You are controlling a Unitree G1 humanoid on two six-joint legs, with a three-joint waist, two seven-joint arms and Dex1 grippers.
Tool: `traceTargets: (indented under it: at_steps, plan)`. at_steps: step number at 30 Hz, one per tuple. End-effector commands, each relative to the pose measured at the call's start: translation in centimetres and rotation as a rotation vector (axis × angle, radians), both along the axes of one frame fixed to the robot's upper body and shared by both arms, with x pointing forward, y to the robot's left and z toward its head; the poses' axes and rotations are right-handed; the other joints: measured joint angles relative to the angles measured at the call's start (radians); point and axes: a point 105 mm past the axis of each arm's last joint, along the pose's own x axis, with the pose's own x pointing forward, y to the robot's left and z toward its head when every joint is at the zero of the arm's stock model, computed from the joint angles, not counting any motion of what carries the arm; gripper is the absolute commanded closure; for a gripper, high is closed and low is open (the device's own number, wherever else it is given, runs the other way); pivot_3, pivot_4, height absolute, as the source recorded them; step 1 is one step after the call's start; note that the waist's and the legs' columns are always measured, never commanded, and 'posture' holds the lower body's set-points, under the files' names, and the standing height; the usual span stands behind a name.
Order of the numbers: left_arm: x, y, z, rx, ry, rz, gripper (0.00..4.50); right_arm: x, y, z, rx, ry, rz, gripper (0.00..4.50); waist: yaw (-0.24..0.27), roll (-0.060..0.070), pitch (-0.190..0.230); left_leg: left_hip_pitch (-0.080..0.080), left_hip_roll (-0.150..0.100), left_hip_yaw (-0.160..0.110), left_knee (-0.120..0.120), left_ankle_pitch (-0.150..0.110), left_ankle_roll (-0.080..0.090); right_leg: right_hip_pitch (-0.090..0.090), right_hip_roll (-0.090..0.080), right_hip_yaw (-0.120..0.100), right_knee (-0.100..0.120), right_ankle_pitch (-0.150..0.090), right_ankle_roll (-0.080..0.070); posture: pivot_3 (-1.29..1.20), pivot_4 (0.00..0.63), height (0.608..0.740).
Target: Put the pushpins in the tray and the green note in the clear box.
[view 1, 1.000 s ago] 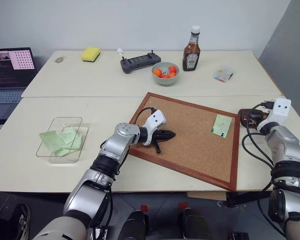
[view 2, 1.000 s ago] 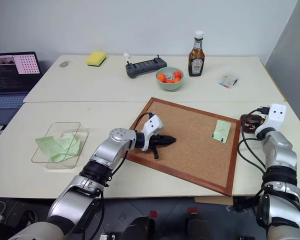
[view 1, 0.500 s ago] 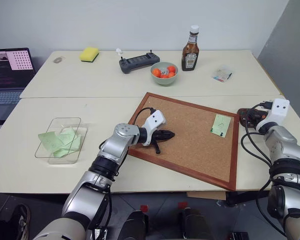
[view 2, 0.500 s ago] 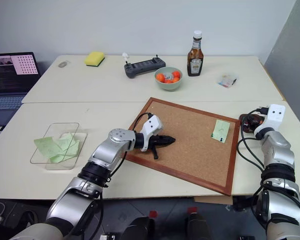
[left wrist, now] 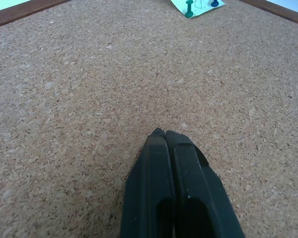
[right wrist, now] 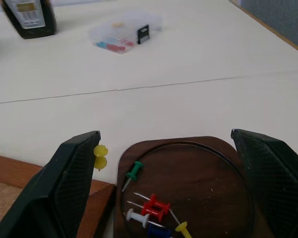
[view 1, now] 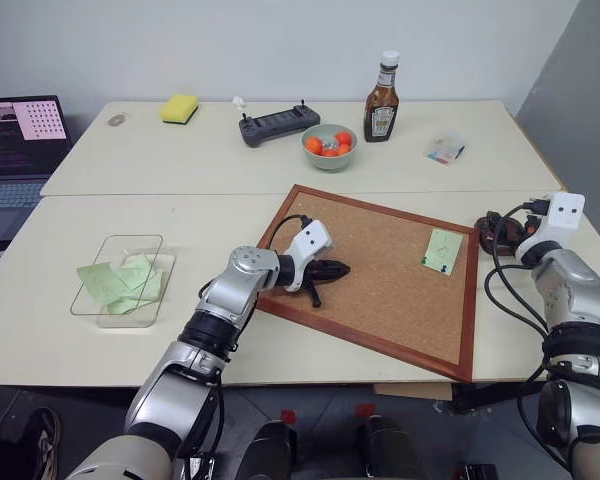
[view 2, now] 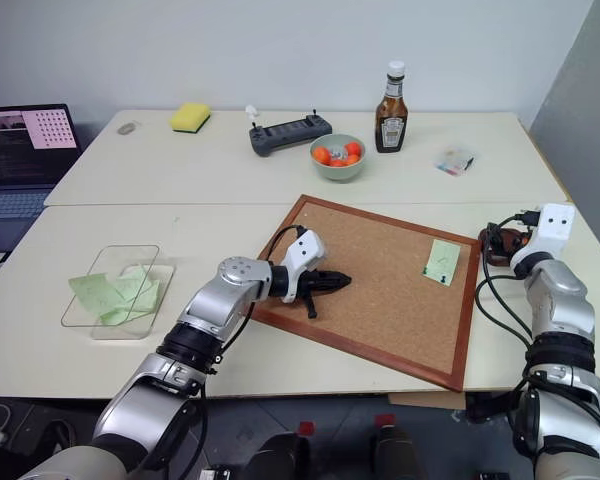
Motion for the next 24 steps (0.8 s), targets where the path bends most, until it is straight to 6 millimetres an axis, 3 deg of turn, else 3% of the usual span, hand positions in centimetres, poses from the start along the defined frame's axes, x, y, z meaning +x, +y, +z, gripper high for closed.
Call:
traceTargets:
  at_steps: [1,5,14,20,24]
  plan:
    - [0.0,-0.3,0.0,0.013,-0.006,-0.01,4.5,-0.9,1.9,3.0,-0.1,-0.084,0.163,0.02,0.0,0.0,0.0,0.0,0.0,0.0,0.0,0.0,0.0,0.0,0.0,0.0,0.0,0.0,0.0,0.0,0.15,0.74]
    - [0.0,-0.1,-0.1,0.014,-0.005,-0.006,4.5,-2.5,4.5,3.0,-0.115,-0.063,0.366,0.02,0.001,0.0,0.0,0.0,0.0,0.0,0.0,0.0,0.0,0.0,0.0,0.0,0.0,0.0,0.0,0.0,0.15,0.74]
    - [0.0,-0.1,-0.1,0.012,-0.005,-0.002,4.5,-2.4,2.8,2.8,-0.13,-0.057,0.278,0.02,0.002,0.0,0.0,0.0,0.0,-0.001,0.0,0.0,0.0,0.0,0.0,0.0,0.0,0.0,0.0,0.0,0.15,0.74]
    - [0.1,0.0,-0.1,0.017,-0.007,-0.002,4.5,-3.8,4.7,3.6,-0.135,-0.117,0.425,0.02,0.002,0.0,0.0,0.0,0.0,-0.001,0.0,0.0,0.0,0.0,0.0,0.0,-0.001,0.0,0.0,0.0,0.15,0.74]
    - [0.1,0.0,-0.1,0.018,-0.008,-0.002,4.5,-5.8,6.3,4.3,-0.15,-0.169,0.567,0.02,0.002,0.0,0.0,0.0,0.0,-0.001,0.0,0.0,0.0,0.0,0.0,-0.001,-0.001,0.0,0.0,0.0,0.15,0.74]
